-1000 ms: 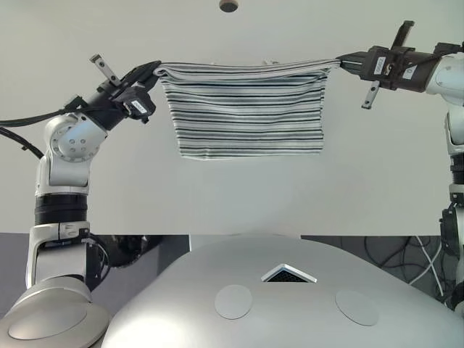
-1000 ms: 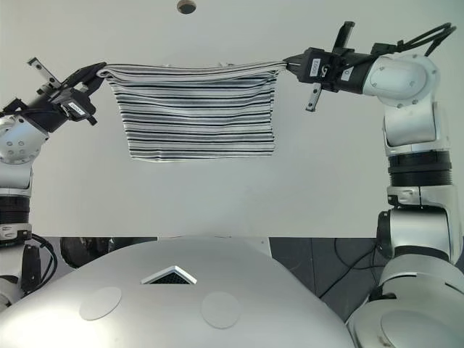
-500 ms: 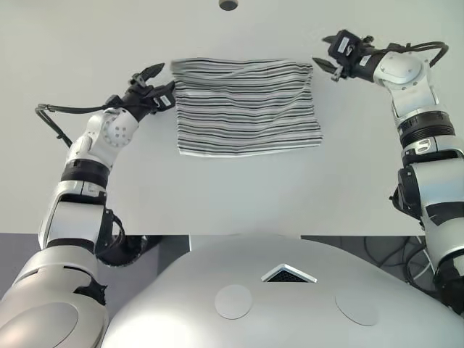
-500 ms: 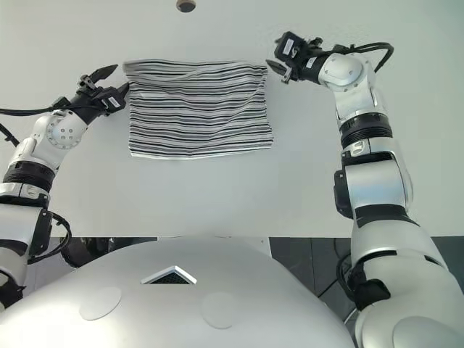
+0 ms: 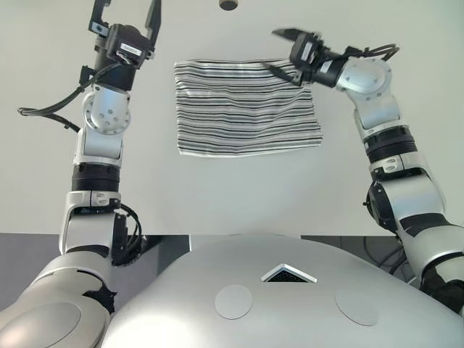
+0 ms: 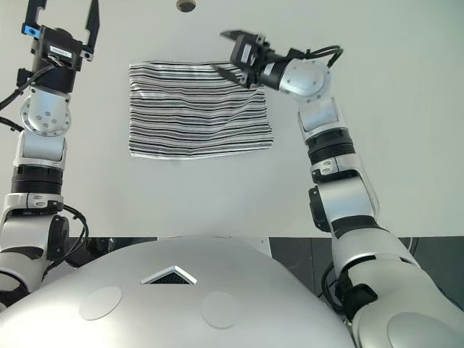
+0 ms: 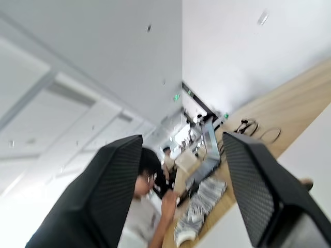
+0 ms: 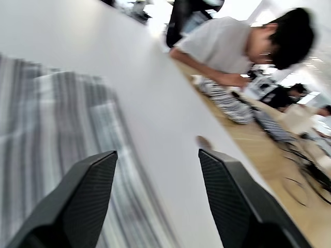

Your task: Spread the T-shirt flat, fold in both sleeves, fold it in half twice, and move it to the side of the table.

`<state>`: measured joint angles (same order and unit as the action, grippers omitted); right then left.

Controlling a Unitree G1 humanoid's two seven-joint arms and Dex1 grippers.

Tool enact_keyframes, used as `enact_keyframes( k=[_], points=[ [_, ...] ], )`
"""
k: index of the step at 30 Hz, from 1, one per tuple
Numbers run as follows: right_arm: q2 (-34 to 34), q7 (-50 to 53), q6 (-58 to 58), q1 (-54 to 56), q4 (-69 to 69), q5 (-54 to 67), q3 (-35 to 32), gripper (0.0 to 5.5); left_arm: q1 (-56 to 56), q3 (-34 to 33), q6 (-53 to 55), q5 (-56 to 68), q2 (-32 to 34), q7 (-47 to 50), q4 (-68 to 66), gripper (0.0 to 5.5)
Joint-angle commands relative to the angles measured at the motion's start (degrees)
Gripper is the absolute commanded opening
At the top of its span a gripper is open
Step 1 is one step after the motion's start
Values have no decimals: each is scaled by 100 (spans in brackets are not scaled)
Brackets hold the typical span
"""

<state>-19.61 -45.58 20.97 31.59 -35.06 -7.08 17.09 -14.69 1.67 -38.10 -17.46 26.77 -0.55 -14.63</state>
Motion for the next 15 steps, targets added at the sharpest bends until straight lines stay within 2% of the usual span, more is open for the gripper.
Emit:
enact_keyframes(
  k=[1,5,8,12,15],
  points=[
    [-81,33,129,495,-985,-528,304,295,277,95,136,-215,-57,-102,644,285],
    [-11,686,316,1210,-2443,-1206,560,295,582,264,283,-283,-116,-301,1196,285],
    [-260,815,440,1431,-3073,-1764,911,295,743,381,367,-433,-90,-415,1423,285],
    [-1289,-649,796,1325,-2718,-2207,1457,295,837,394,554,-672,-13,-501,1484,285],
    [-2047,-2025,584,879,-1094,-1943,1592,295,804,415,634,-781,-15,-501,1431,285]
  ],
)
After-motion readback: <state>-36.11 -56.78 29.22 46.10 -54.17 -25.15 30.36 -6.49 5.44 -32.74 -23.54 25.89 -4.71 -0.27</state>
